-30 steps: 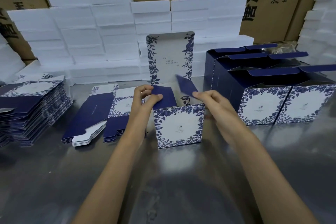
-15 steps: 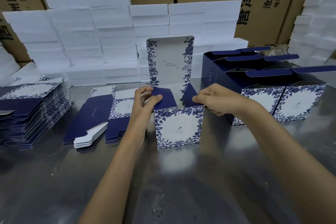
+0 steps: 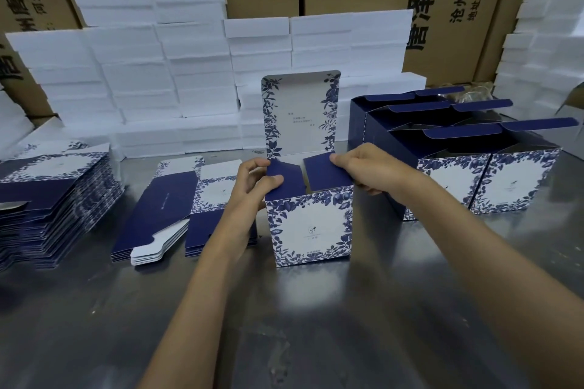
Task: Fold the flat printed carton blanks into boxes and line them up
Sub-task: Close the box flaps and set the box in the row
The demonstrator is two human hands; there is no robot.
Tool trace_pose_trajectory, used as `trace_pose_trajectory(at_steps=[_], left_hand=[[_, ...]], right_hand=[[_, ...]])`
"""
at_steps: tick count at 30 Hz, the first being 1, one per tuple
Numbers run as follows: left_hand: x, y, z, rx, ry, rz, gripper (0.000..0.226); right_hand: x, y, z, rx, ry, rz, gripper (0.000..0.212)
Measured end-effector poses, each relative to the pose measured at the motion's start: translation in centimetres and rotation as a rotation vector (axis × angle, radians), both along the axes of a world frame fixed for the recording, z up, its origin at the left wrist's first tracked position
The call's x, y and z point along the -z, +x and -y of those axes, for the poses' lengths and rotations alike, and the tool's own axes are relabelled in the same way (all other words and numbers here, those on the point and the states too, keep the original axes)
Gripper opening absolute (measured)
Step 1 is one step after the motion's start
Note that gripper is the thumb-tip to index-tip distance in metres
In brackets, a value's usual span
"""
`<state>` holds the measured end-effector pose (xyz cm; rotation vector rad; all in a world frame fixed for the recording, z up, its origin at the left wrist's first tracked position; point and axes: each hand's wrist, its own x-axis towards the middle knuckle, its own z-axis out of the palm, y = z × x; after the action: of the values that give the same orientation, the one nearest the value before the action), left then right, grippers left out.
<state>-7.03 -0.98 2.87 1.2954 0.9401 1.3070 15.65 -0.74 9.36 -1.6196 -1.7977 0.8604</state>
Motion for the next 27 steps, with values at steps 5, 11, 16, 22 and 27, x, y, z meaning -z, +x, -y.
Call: trace_pose_trajectory(at_steps=[5,11,16,22,27], left_hand=[[-0.1,0.1,0.2,-0.001,0.01,-0.013,0.041],[-0.4,0.1,0.5,0.017,-0.002,-0.026,0.041],[-0.4,0.4,0.4,-0.003,0.032,-0.043,0.03],[-0.7,0.4,0.4,0.022,0.005,-0.106,0.043],[-0.7,0.4,0.3,-0.021,-0.047,-0.023,0.031]], right_hand=[[-0.6,0.6,-0.5,-0.027,-0.043,0.056,0.052],[1.0,-0.5,-0.6,0.112,0.044,-0.182,0.026],[3.8,-1.4,-0.3,0.046,0.006,-0.893,0.022],[4.0,-2.4,0.3,0.097,0.063,-0.947,0.016],[4.3,-1.5,0.9,0.129,0.048,-0.884,0.031]])
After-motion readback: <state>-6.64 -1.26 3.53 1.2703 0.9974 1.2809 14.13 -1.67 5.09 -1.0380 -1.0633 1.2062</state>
